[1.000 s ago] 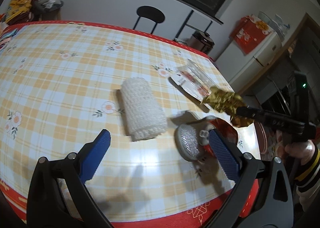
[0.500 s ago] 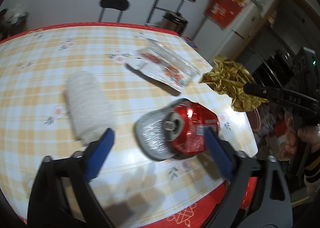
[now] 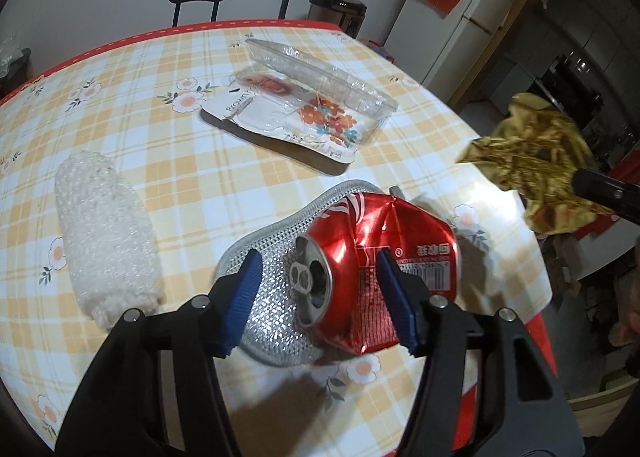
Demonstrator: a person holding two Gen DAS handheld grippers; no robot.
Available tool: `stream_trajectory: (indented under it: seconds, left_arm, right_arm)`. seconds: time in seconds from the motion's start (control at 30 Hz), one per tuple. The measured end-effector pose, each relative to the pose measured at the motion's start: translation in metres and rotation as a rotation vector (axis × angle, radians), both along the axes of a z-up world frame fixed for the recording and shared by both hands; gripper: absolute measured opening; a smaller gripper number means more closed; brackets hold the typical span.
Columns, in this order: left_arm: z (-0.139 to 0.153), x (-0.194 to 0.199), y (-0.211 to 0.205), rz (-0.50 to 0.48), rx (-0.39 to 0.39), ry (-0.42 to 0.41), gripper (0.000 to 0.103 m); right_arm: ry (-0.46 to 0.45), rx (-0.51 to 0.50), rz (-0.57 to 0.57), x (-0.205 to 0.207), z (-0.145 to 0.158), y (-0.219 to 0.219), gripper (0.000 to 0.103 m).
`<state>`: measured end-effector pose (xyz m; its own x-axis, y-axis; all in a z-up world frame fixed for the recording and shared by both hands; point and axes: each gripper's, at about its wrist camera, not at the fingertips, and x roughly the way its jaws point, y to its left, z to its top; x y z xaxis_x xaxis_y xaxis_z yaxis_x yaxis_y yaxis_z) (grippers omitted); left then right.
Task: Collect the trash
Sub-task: 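Grasp the crushed red can with the left gripper and lift it, then carry the foil wrapper in the right gripper and the red can in the left gripper over the bin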
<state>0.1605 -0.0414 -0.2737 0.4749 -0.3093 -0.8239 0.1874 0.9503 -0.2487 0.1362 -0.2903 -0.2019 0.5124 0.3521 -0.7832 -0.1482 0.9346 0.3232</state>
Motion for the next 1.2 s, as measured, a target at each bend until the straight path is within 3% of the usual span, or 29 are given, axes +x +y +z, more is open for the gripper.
stream_trajectory:
  seconds: [0.2,0.4,0.7,1.2]
  left_arm:
    - [-0.009,0.007,-0.008,0.007,0.007,0.014,0.058]
    - [-0.005,0.006,-0.008,0.017,-0.008,0.006,0.036]
    - [0.008,-0.004,0.006,0.038,-0.059,-0.021,0.035]
    - [0.069,-0.035,0.034,0.100,-0.126,-0.164,0.035]
  right_arm:
    - [-0.002,0.000,-0.020,-0.008,0.001,-0.012,0.046]
    - [0.001,0.001,-0.038,-0.015,0.001,-0.022,0.046]
    - [-0.006,0.006,-0.042,-0.021,0.001,-0.026,0.046]
    - [-0.051,-0.010,-0.027,-0.022,0.018,-0.023,0.046]
